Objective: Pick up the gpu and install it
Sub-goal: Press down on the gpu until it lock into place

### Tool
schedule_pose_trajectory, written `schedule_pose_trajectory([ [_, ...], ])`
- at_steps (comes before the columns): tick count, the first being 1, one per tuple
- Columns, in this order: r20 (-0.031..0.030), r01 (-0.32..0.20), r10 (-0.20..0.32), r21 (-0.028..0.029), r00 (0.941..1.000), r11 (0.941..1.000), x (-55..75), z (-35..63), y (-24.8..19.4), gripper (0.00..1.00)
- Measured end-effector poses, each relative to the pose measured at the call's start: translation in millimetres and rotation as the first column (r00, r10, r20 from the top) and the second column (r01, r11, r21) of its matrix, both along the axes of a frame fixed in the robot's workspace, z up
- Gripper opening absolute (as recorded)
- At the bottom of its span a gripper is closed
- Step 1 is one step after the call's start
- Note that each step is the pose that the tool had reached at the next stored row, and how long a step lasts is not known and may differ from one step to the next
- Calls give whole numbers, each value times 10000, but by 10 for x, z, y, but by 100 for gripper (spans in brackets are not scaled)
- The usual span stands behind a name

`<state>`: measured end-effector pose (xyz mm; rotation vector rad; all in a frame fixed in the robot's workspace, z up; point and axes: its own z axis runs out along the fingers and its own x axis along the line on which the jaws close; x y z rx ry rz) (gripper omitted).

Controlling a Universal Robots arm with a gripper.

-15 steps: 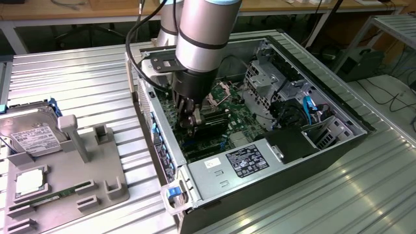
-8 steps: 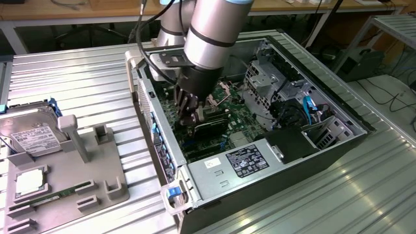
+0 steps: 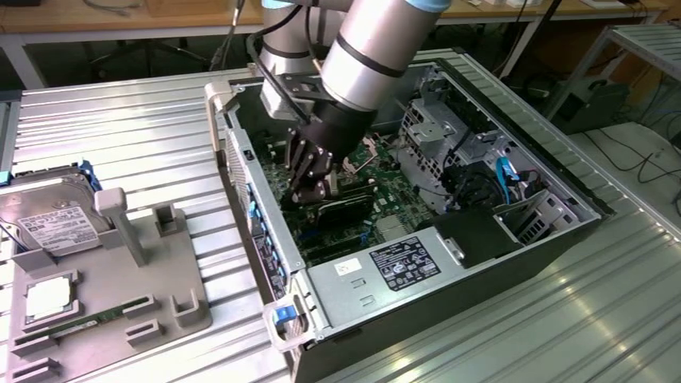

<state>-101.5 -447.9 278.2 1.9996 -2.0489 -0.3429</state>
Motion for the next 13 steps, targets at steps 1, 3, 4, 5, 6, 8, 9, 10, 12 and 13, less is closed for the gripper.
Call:
schedule_pose_trajectory([
  [1, -181, 1, -1, -1, 9998, 10000, 9, 0, 0, 11],
  [3, -525, 0, 0, -1, 9986, 10000, 14, 0, 0, 11],
  [4, -638, 0, 0, 0, 9980, 10000, 15, -2, 0, 11],
  [5, -725, 0, 0, 1, 9974, 10000, 14, -5, 0, 11],
  [6, -791, 0, 0, 0, 9969, 10000, 15, -9, 0, 11],
  [8, -933, -1, 1, -2, 9956, 10000, 15, -19, 0, 11],
  [9, -993, -2, 2, -2, 9951, 10000, 16, -27, 0, 11],
  [10, -1043, -3, 3, -2, 9945, 10000, 16, -38, -1, 11],
  [12, -1075, 1, -3, -12, 9942, 10000, 18, -70, -2, 11],
  [13, -1077, 5, -7, -12, 9942, 10000, 29, -86, -2, 11],
])
